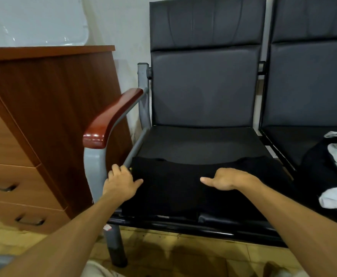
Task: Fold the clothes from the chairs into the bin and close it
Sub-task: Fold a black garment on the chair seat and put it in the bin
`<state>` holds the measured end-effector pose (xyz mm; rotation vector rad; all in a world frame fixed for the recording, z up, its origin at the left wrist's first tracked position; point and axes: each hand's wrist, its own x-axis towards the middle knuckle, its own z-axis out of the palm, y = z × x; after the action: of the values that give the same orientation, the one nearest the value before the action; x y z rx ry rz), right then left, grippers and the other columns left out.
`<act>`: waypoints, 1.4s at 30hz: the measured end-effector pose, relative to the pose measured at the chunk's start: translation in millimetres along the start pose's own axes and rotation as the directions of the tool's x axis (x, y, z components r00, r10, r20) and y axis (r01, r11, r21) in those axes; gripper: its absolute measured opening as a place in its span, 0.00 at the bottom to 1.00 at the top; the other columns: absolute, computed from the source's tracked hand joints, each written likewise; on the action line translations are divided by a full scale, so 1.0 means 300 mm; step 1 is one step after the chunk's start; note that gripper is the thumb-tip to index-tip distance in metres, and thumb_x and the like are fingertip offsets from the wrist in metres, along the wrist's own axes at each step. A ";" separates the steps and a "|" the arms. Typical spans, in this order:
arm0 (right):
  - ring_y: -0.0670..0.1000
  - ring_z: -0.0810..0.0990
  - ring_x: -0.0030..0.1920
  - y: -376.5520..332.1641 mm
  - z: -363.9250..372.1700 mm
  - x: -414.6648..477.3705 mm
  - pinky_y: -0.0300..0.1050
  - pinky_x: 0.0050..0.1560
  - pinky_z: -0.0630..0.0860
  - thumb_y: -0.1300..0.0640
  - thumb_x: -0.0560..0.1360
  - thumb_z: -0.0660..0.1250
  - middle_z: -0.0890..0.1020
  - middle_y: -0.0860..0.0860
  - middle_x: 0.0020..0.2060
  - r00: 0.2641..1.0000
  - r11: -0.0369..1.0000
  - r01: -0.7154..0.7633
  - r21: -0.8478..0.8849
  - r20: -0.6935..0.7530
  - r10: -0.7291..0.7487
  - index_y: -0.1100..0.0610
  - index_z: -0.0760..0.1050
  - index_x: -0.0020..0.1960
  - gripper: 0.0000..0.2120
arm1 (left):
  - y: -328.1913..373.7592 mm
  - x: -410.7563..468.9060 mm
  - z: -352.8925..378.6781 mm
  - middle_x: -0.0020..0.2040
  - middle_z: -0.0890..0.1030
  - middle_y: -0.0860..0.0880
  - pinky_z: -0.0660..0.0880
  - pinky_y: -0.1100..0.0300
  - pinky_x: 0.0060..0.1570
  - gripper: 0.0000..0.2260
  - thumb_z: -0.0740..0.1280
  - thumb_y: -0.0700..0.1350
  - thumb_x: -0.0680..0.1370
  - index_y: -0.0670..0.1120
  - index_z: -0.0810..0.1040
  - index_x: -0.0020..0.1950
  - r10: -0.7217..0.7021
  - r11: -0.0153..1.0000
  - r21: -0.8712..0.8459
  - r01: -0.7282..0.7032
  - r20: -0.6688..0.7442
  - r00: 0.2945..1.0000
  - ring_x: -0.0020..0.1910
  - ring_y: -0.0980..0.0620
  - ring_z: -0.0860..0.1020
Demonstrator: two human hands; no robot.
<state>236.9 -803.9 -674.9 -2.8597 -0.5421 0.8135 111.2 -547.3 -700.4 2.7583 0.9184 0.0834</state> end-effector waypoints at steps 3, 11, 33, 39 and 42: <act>0.56 0.74 0.65 -0.010 0.009 0.013 0.49 0.63 0.72 0.36 0.79 0.54 0.72 0.55 0.68 0.992 1.000 -0.018 0.021 -0.123 0.020 0.59 0.72 0.68 0.31 | 0.015 0.014 0.008 0.67 0.63 0.41 0.67 0.49 0.66 0.36 0.67 0.64 0.74 0.40 0.62 0.70 -0.071 0.994 0.084 0.070 0.010 0.997 0.67 0.41 0.67; 0.55 0.77 0.58 -0.043 0.021 0.041 0.50 0.59 0.75 0.40 0.79 0.58 0.77 0.54 0.61 0.986 1.000 0.008 0.022 -0.168 -0.004 0.58 0.75 0.63 0.24 | 0.095 0.014 0.028 0.66 0.70 0.42 0.67 0.50 0.64 0.18 0.59 0.51 0.82 0.42 0.69 0.66 0.051 0.984 0.170 -0.057 0.037 0.998 0.66 0.43 0.69; 0.62 0.76 0.57 0.632 -0.103 -0.223 0.48 0.51 0.68 0.53 0.80 0.59 0.81 0.59 0.47 0.684 0.875 -0.028 0.483 -0.629 0.369 0.59 0.77 0.50 0.11 | 0.807 -0.123 -0.009 0.37 0.74 0.45 0.71 0.67 0.22 0.01 0.63 0.36 0.79 0.40 0.73 0.50 0.158 -0.111 -0.943 0.314 0.296 0.942 0.29 0.52 0.74; 0.59 0.77 0.56 0.806 -0.075 -0.284 0.46 0.50 0.68 0.51 0.81 0.59 0.83 0.58 0.50 0.641 0.860 -0.041 0.509 -0.647 0.413 0.59 0.75 0.58 0.13 | 1.059 -0.176 0.069 0.44 0.76 0.42 0.72 0.63 0.22 0.09 0.61 0.37 0.79 0.40 0.74 0.58 0.382 0.298 -0.942 0.155 0.267 0.885 0.23 0.52 0.76; 0.58 0.77 0.56 0.823 -0.079 -0.271 0.43 0.49 0.66 0.52 0.81 0.59 0.82 0.57 0.51 0.667 0.871 -0.055 0.488 -0.632 0.396 0.59 0.74 0.60 0.14 | 1.115 -0.220 0.146 0.54 0.79 0.40 0.77 0.60 0.27 0.18 0.61 0.40 0.81 0.42 0.67 0.70 0.514 0.586 -0.810 0.020 0.391 0.763 0.30 0.49 0.80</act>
<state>260.8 -1063.7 -666.8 -2.5297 0.1161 -0.2166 259.4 -855.2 -662.4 1.8381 0.1717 -0.2705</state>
